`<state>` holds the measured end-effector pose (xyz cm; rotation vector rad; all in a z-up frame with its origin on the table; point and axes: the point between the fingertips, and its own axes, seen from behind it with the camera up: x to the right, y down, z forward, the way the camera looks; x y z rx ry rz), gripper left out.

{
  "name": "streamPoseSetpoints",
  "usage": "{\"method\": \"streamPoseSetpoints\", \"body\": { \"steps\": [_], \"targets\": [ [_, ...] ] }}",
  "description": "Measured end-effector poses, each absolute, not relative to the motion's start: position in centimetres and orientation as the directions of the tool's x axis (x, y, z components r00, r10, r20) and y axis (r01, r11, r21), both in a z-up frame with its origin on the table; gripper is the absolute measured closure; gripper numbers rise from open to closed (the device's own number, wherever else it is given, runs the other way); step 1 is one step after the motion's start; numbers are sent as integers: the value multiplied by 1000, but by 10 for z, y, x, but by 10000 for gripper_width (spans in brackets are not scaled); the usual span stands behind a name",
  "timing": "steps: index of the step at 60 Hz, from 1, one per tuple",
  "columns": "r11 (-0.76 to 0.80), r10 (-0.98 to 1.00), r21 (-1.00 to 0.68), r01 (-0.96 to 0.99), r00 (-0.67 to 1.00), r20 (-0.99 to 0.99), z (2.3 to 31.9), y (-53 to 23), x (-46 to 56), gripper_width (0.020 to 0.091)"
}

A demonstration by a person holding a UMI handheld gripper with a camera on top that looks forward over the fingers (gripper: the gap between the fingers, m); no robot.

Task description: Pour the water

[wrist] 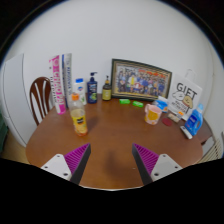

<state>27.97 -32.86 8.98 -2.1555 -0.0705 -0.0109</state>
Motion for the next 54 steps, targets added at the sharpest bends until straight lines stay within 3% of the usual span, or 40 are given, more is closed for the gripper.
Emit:
{"method": "streamPoseSetpoints", "body": {
  "steps": [15,32,40,46,53,54],
  "targets": [
    [-454,142,-890,44,990,-23,76,-256,146,247],
    [-382,83,-924,-20,995,-55,38,-148,117,247],
    [-366,93,-930,-18,994,-56,21,-125,113,406],
    [-361,89,-933,-2,995,-37,13,-116,117,623],
    [-352,123,-936,24,992,-21,14,-114,113,709],
    [-353,129,-935,27,991,-20,14,-114,113,762]
  ]
}}
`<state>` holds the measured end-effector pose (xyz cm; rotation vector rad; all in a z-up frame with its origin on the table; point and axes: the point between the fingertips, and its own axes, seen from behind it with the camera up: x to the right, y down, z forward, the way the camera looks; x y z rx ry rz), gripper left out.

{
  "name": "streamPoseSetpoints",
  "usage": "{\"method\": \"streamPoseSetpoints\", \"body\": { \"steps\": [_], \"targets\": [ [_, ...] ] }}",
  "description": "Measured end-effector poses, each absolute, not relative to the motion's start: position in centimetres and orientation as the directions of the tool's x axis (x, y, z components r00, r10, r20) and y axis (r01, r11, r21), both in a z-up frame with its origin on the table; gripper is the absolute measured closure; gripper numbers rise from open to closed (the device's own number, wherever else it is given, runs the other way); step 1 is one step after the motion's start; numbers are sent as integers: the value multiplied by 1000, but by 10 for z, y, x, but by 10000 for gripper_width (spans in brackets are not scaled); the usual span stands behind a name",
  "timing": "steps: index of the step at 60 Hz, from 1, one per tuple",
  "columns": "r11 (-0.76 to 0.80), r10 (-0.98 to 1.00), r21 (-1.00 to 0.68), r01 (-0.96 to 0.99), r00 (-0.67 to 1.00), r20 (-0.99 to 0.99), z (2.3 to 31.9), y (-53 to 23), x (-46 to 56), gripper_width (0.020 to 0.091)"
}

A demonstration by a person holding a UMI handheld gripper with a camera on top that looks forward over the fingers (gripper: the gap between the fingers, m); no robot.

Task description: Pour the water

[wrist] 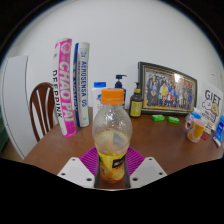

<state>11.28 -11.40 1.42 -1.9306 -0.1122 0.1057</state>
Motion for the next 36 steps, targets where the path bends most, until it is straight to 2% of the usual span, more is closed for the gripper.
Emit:
{"method": "streamPoseSetpoints", "body": {
  "steps": [2,3,4,5,7,8,17,26,36],
  "targets": [
    [-359,140,-933,34,990,-18,14,-114,112,766],
    [-362,145,-931,36,989,-19,15,-114,111,815],
    [-362,148,-932,34,989,-21,16,-113,111,815],
    [-362,150,-932,32,988,-24,18,-113,111,849],
    [-357,144,-934,23,989,-31,23,-114,113,847],
    [-353,142,-935,21,989,-31,27,-113,114,883],
    [-337,146,-938,-76,981,-131,74,-105,123,884],
    [-299,176,-913,-278,924,-339,145,-86,145,883],
    [-317,199,-707,-632,685,-701,213,-57,197,885]
  ]
}}
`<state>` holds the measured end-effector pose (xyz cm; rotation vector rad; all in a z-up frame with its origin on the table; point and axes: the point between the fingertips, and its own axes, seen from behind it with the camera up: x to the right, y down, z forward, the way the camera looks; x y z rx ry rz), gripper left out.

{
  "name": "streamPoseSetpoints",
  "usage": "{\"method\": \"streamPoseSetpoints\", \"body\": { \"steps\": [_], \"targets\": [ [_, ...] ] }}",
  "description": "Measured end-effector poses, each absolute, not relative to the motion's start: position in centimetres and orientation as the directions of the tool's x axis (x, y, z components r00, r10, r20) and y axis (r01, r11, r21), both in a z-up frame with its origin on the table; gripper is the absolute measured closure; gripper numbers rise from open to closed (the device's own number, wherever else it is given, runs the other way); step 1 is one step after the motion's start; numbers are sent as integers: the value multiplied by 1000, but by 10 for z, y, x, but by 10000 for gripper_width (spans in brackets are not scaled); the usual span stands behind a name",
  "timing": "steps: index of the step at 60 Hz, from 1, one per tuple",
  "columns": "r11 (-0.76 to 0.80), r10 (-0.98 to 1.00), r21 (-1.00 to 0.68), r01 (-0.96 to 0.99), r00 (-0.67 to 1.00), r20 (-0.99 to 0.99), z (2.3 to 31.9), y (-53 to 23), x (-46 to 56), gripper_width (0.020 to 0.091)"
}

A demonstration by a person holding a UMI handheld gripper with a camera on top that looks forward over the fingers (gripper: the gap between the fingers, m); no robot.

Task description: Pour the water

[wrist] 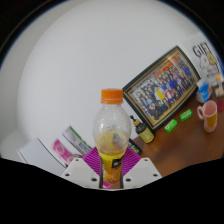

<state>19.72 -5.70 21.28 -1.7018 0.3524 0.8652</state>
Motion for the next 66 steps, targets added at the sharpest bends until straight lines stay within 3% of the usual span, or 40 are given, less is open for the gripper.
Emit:
{"method": "streamPoseSetpoints", "body": {
  "steps": [12,22,35,42,52,59,66],
  "targets": [
    [-349,163,-215,-912,167,-972,251,-16,287,886],
    [-320,76,163,-934,-196,-978,218,18,361,884],
    [-250,-18,540,-804,-554,-832,152,44,421,885],
    [-231,-46,590,-774,-597,-801,133,50,433,885],
    [-264,-76,582,-770,-585,-808,133,50,431,887],
    [-325,-94,409,-852,-402,-911,142,46,422,885],
    [-365,-41,85,-927,-75,-996,159,44,436,885]
  ]
}}
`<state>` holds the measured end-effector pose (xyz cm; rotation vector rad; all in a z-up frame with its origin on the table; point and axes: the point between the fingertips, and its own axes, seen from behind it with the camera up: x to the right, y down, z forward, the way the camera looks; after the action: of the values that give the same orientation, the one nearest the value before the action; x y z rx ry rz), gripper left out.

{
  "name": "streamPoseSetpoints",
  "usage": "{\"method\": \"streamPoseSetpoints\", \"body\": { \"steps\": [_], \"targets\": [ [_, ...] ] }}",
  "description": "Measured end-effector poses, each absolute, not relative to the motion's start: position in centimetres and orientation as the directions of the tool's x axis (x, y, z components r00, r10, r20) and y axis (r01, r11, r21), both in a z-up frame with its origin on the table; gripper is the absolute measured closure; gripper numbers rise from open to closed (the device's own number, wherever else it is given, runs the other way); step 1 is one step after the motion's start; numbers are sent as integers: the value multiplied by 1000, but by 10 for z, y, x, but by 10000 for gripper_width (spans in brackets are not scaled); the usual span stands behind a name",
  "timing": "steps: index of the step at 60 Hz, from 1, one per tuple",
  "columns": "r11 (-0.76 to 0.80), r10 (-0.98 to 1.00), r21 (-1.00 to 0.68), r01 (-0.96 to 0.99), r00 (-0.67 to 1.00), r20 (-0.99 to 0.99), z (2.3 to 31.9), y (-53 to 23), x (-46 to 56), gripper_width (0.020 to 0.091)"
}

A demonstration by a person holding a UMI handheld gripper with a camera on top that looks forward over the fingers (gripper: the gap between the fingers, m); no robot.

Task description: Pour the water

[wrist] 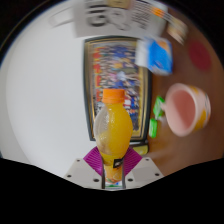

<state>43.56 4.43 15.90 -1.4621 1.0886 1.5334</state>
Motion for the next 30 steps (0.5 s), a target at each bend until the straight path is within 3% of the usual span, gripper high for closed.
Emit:
{"method": "streamPoseSetpoints", "body": {
  "steps": [8,15,22,30],
  "targets": [
    [-299,42,-399,-867,406,-913,183,45,488,884],
    [-206,42,-687,-697,695,-718,195,44,552,885],
    [-183,-49,-888,-422,906,-421,167,45,615,885],
    [-253,-126,-954,-162,983,-133,106,48,668,885]
  ]
}}
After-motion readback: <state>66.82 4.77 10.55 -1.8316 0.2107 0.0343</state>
